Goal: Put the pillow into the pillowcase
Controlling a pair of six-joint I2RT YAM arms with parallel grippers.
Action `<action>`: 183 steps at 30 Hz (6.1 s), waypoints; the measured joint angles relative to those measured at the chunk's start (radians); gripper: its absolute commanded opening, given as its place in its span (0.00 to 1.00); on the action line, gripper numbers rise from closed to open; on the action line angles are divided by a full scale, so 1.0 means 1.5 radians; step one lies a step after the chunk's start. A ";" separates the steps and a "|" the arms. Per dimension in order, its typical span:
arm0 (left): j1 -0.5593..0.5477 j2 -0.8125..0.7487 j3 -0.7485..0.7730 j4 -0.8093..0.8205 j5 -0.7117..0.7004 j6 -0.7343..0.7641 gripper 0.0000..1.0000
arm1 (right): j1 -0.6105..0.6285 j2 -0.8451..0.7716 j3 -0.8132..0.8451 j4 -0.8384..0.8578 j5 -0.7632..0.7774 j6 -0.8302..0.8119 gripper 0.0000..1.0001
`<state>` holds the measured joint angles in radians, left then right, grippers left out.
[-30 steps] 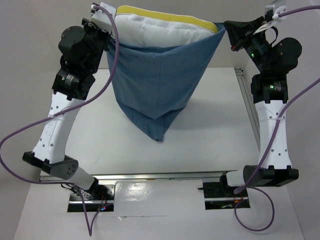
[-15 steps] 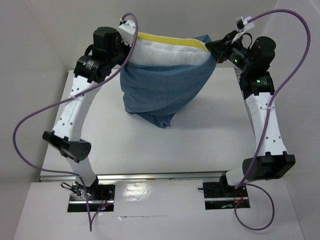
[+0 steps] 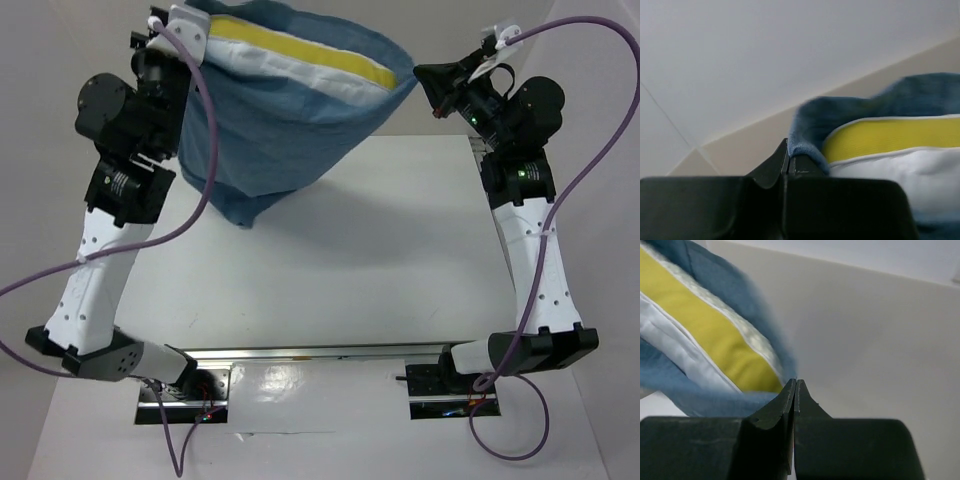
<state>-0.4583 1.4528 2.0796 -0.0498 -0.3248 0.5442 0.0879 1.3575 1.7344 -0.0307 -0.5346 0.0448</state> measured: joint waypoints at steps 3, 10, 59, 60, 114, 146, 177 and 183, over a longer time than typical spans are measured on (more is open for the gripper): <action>0.005 -0.046 -0.114 -0.022 -0.018 -0.019 0.00 | 0.005 0.002 -0.017 -0.008 -0.008 -0.001 0.00; 0.034 0.098 0.006 -0.124 -0.015 -0.064 0.00 | 0.005 0.042 0.019 -0.009 0.039 -0.009 0.00; 0.045 -0.069 0.035 0.040 0.049 -0.022 0.00 | -0.030 -0.084 0.099 0.219 0.053 -0.057 0.00; 0.045 -0.066 0.015 0.042 0.044 -0.030 0.00 | -0.031 -0.078 0.077 0.223 0.062 -0.054 0.00; 0.006 0.258 -0.151 -0.216 0.201 -0.246 1.00 | -0.048 -0.115 -0.346 -0.152 0.085 -0.070 1.00; 0.175 0.207 -0.324 -0.263 0.253 -0.437 1.00 | -0.078 -0.084 -0.484 -0.169 0.228 -0.035 1.00; 0.205 0.206 -0.357 -0.266 0.338 -0.438 1.00 | -0.086 -0.047 -0.484 -0.167 0.205 -0.006 1.00; 0.209 0.206 -0.358 -0.263 0.343 -0.438 1.00 | -0.090 -0.047 -0.484 -0.167 0.205 -0.006 1.00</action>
<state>-0.1455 1.7622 1.5425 -0.4438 0.1890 -0.1131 -0.0467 1.2877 1.0080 -0.2806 -0.2272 0.0364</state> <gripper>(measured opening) 1.000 0.994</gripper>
